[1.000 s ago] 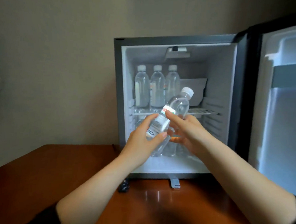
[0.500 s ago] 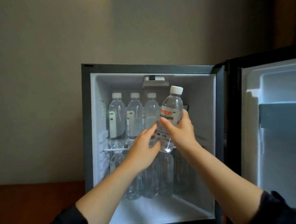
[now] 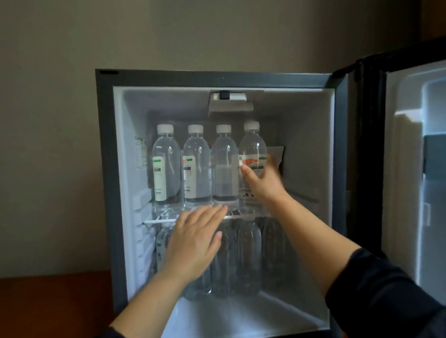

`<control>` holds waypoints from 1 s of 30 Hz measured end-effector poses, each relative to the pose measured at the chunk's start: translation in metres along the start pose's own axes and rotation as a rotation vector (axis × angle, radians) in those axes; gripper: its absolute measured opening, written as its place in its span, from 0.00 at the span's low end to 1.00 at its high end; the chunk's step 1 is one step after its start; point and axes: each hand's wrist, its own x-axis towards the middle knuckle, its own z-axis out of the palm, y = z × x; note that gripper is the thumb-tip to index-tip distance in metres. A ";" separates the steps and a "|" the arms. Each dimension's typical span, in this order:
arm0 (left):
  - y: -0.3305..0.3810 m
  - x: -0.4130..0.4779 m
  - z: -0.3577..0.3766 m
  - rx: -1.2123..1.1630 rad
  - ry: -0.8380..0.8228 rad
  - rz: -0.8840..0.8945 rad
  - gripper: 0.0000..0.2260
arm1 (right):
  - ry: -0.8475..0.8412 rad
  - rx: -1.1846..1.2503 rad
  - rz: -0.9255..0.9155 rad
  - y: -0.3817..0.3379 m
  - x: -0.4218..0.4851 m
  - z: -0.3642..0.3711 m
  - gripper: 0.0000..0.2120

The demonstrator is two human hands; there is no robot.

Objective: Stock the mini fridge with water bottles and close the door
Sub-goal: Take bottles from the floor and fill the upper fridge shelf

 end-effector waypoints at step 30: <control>-0.002 -0.066 -0.064 -0.365 -0.175 -0.155 0.18 | -0.068 -0.157 -0.035 -0.008 -0.112 0.000 0.16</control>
